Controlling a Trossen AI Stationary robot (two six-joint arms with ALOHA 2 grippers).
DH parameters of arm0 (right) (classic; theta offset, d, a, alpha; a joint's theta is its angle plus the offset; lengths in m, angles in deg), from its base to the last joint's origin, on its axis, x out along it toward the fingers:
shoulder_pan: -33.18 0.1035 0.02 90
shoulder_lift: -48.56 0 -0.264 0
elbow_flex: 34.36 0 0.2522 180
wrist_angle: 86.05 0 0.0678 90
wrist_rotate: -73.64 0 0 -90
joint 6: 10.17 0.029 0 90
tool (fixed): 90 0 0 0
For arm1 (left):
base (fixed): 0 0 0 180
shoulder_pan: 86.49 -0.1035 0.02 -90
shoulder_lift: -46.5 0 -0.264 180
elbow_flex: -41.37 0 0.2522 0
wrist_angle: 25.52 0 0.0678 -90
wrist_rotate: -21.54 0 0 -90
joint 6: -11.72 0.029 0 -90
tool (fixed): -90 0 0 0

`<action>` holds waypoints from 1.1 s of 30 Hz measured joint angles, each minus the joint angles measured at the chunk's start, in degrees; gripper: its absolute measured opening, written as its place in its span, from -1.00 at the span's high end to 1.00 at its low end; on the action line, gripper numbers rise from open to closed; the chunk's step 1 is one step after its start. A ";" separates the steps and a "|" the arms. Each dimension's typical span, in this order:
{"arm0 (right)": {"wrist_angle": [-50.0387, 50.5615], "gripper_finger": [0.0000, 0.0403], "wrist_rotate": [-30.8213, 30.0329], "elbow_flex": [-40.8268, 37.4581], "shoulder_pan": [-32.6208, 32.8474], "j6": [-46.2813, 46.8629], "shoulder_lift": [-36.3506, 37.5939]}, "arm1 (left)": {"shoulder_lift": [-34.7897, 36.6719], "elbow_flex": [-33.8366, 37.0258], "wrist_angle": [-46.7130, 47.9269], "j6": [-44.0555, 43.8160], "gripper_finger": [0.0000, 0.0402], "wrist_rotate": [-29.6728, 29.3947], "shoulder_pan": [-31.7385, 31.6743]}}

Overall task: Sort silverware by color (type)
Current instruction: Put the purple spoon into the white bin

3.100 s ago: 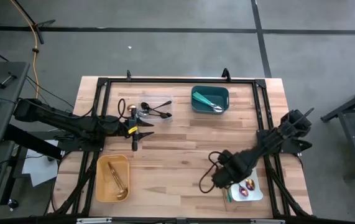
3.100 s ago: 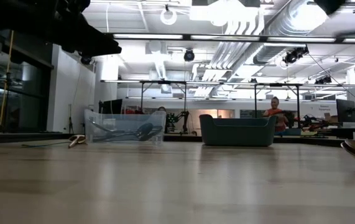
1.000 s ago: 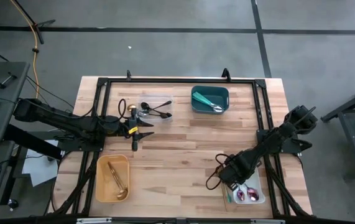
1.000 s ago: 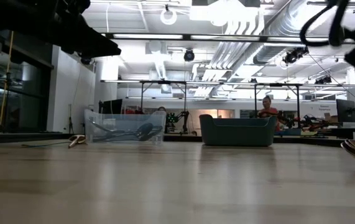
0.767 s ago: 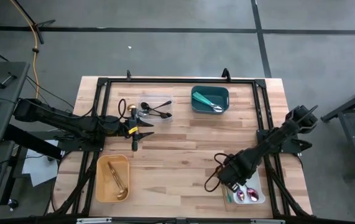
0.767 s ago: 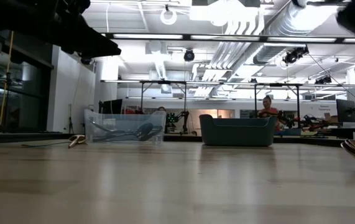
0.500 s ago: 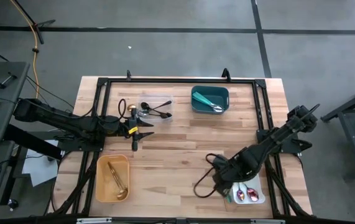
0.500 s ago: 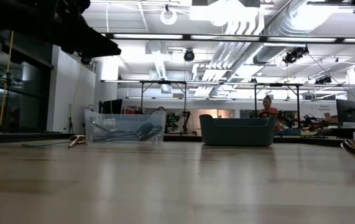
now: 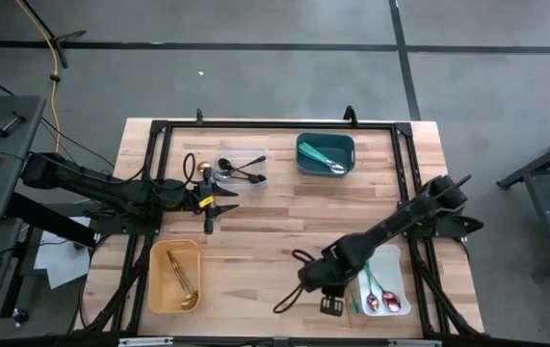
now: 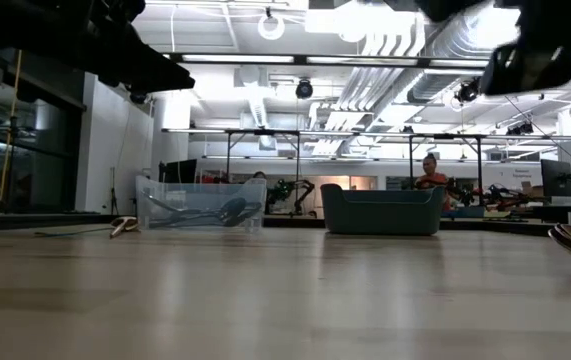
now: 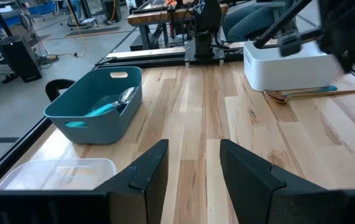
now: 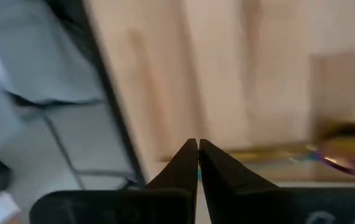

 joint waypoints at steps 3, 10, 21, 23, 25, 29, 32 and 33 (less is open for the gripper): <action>5.29 0.99 -0.11 0.00 -0.21 -3.12 -2.05 | 0.00 0.00 0.00 0.00 0.32 0.00 0.01; 13.36 0.99 -3.37 0.00 -0.10 -9.30 -6.89 | -0.02 0.00 0.02 0.00 0.32 0.00 0.02; 15.27 1.00 -8.67 -0.11 -0.07 -13.22 -8.79 | 0.00 0.00 0.02 -0.06 0.32 0.00 0.01; 14.85 1.00 -8.66 -0.53 -0.01 -13.30 -8.78 | 0.01 0.00 0.02 -0.11 0.32 0.00 0.01; 14.57 1.00 -8.27 -1.35 0.02 -13.30 -8.79 | 0.00 0.00 0.06 -0.13 0.32 0.00 0.00; 14.14 1.00 -6.91 -2.94 0.29 -13.15 -8.79 | 0.00 0.00 0.43 -0.13 0.32 0.00 0.01; 13.34 1.00 -6.90 -3.49 0.74 -14.03 -8.79 | 0.01 0.00 0.55 -0.13 0.32 0.00 0.02; 12.66 1.00 -6.85 -3.77 0.83 -14.05 -8.79 | 0.01 0.00 0.53 -0.13 0.32 0.00 -0.01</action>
